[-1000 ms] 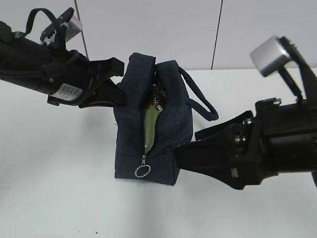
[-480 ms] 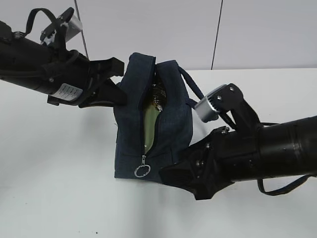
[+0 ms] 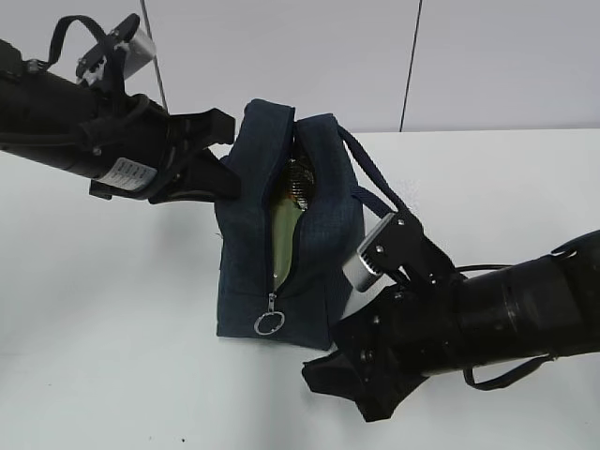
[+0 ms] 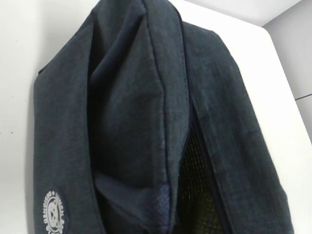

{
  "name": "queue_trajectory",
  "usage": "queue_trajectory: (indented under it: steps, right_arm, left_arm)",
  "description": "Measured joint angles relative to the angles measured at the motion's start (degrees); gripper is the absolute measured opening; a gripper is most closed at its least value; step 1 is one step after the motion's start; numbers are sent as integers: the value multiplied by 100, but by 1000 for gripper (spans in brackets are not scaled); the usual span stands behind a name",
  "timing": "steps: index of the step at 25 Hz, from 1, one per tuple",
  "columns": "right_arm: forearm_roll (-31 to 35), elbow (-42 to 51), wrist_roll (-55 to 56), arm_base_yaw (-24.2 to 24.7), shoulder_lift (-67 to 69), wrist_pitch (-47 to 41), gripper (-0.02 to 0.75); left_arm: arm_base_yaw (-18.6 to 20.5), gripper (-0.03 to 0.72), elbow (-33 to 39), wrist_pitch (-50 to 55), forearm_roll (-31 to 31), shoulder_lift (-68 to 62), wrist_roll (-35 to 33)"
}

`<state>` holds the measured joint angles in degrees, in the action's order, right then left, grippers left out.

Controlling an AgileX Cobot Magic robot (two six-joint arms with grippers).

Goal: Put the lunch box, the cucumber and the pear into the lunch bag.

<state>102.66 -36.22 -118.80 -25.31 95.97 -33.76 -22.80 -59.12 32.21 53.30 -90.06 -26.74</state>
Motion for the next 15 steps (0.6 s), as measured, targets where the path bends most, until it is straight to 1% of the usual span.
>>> queue_trajectory:
  steps: [5, 15]
  right_arm:
    - [0, -61, -334, 0, 204, -43, 471]
    - [0, -491, -1111, 0, 255, 48, 471]
  left_arm:
    - [0, -15, 0, -4, 0, 0, 0]
    - [0, -15, 0, -4, -4, 0, 0]
